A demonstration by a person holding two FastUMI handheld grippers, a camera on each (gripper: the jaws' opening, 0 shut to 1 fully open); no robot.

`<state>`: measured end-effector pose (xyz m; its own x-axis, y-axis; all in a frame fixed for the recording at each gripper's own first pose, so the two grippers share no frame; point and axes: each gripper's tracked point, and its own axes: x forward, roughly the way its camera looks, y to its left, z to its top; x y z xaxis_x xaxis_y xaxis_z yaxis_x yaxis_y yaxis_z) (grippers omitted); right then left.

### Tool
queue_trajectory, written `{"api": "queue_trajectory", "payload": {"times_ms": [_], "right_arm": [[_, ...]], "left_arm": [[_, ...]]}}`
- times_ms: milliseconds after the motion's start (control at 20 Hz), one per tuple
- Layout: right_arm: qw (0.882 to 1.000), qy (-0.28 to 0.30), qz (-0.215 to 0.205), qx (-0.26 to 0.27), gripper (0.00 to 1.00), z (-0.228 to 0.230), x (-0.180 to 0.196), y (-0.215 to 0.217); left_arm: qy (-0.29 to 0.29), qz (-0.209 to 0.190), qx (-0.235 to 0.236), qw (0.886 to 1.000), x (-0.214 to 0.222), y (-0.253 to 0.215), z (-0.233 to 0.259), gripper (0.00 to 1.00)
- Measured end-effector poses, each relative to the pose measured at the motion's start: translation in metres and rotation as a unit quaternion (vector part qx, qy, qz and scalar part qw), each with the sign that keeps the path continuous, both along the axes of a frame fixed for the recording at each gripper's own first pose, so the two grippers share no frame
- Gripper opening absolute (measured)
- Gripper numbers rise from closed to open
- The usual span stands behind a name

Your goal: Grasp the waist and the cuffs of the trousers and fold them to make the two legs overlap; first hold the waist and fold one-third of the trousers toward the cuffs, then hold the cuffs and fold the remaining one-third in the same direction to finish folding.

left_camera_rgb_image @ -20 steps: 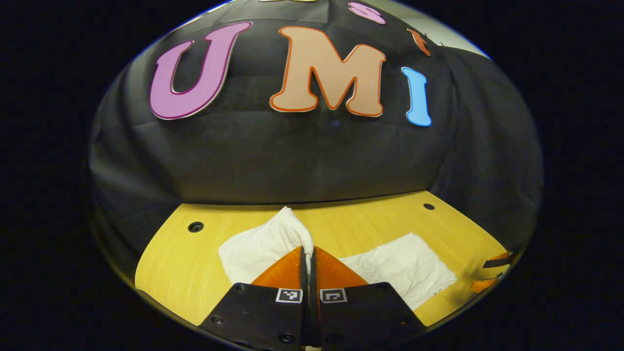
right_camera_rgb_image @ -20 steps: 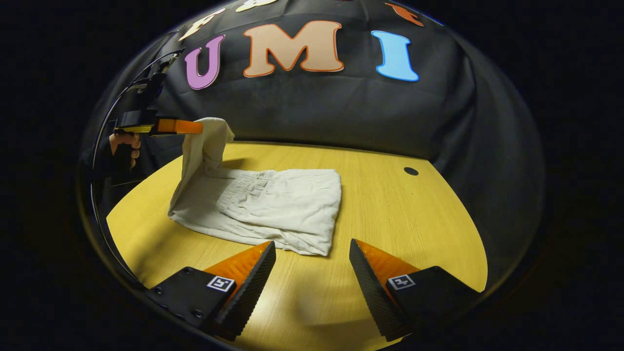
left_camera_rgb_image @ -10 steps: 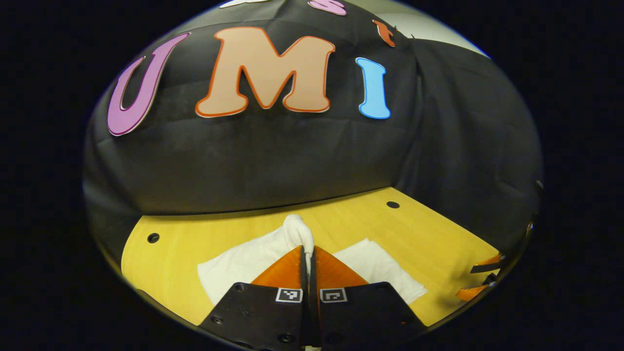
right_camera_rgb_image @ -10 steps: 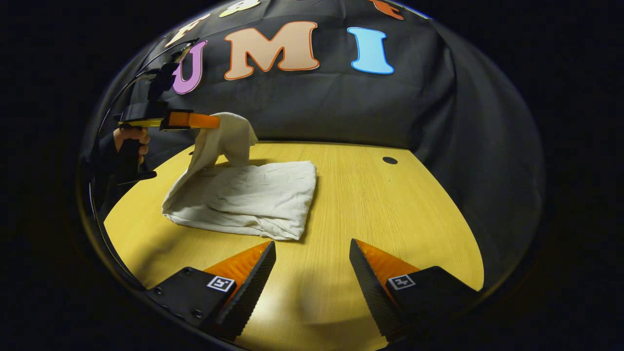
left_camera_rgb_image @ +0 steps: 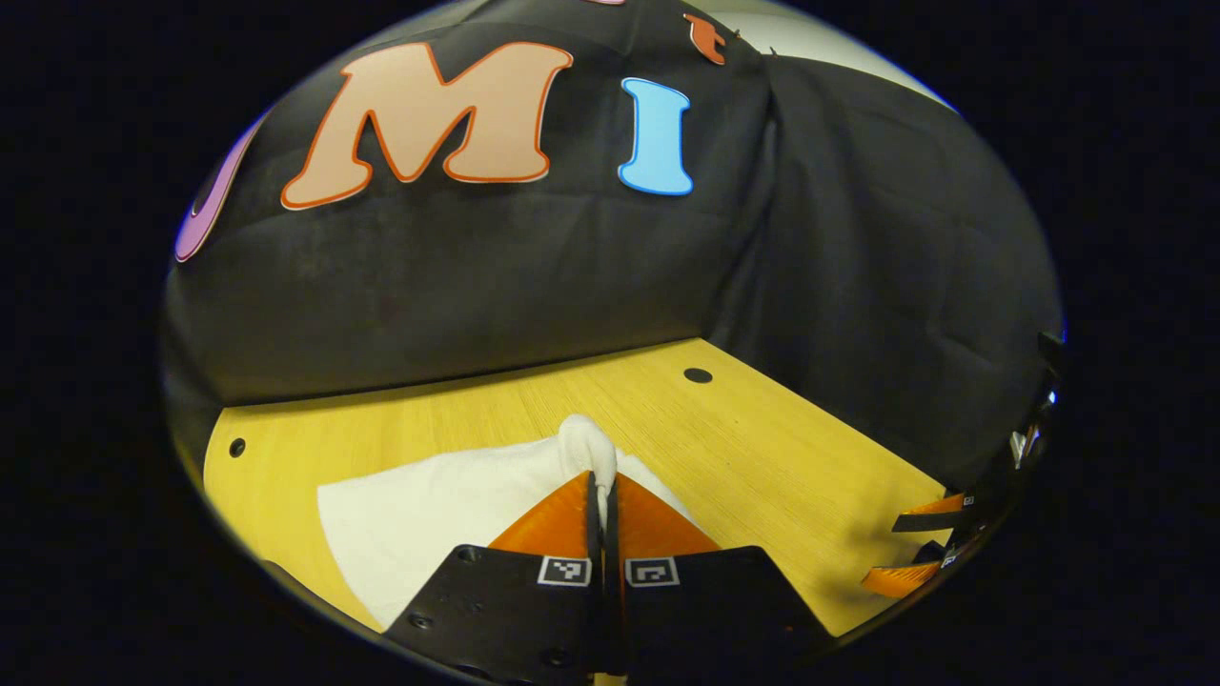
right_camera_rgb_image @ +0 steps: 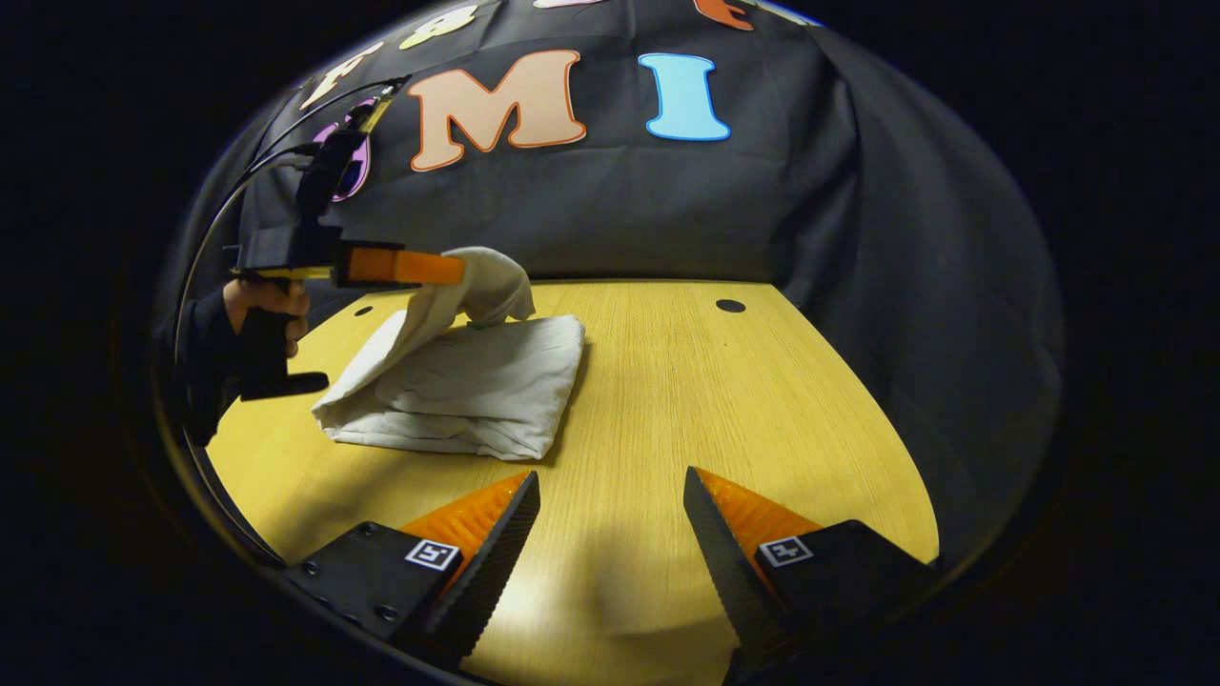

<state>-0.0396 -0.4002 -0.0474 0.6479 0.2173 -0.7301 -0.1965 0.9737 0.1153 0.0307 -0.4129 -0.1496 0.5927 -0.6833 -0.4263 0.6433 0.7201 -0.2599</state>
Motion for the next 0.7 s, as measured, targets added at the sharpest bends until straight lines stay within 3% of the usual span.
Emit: {"api": "queue_trajectory", "payload": {"times_ms": [250, 400, 500, 650, 700], "right_arm": [[1.000, -0.013, 0.013, 0.017, 0.98, 0.009, 0.001, -0.011], [0.999, -0.023, 0.026, 0.025, 0.98, 0.017, 0.008, -0.015], [0.998, -0.032, 0.030, 0.037, 0.98, 0.029, 0.016, -0.012], [0.997, -0.048, 0.048, 0.048, 0.97, 0.048, 0.031, -0.002], [0.996, -0.057, 0.054, 0.051, 0.97, 0.056, 0.039, 0.002]], "left_arm": [[0.001, -0.007, 0.045, 0.999, -0.028, -0.017, -0.040, 0.00], [0.007, -0.014, 0.055, 0.998, -0.049, -0.021, -0.051, 0.11], [-0.002, -0.007, 0.051, 0.999, -0.058, -0.017, -0.039, 0.26], [-0.040, 0.030, 0.046, 0.998, -0.059, 0.008, -0.005, 0.75], [-0.053, 0.044, 0.042, 0.997, -0.058, 0.019, 0.008, 0.86]]}}
